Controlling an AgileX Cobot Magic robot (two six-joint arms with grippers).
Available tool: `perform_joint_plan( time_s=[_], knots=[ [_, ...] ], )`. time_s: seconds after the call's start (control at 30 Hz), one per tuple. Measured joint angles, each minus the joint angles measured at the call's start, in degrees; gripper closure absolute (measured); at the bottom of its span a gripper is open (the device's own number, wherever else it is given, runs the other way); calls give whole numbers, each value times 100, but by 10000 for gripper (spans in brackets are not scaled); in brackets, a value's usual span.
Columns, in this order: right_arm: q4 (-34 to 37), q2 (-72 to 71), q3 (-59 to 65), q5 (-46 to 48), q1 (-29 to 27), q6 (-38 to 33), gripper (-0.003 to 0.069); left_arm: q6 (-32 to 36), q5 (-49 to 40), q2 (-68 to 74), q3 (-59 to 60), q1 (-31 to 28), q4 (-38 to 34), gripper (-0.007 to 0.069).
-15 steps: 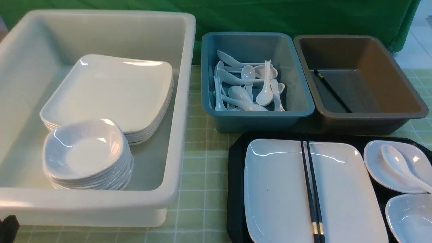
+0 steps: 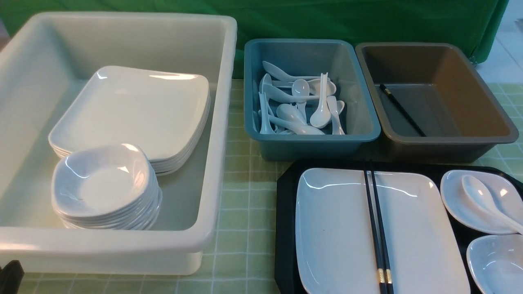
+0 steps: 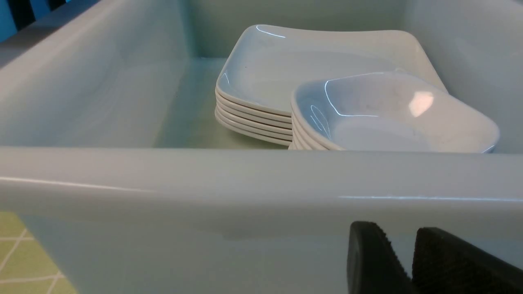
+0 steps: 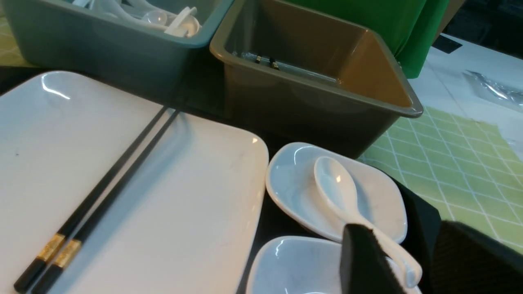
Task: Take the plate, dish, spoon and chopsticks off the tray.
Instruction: Use the right arm to grab a pair of chopsticks from the plate
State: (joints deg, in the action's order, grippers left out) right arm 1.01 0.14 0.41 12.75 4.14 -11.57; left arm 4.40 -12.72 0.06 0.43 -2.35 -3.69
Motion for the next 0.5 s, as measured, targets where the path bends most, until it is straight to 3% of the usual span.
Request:
perform_joint_plan(
  time_s=[0.5],
  knots=[
    [0,0,0,0,0,0,412,0,0,0,0,0,0,463]
  ],
)
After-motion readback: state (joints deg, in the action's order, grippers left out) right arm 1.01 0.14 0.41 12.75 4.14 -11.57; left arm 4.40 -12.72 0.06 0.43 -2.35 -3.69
